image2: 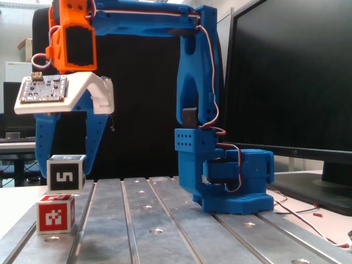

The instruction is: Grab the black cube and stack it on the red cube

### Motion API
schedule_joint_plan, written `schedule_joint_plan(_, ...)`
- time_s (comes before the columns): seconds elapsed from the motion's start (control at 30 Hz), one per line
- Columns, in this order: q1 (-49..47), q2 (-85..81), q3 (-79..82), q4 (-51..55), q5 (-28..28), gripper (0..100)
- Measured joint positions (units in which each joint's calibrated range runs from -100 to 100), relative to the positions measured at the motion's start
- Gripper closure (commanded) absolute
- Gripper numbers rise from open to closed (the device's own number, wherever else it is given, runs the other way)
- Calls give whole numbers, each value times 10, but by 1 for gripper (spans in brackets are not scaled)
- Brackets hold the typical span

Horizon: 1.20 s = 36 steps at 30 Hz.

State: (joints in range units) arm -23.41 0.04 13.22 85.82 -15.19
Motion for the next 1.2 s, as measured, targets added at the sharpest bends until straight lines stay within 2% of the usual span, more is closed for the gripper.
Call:
schedule_joint_plan(0.37, 27, 0, -22, 10, 24, 84)
schedule_joint_plan(1.2, 36, 48, -49, 13, 22, 84)
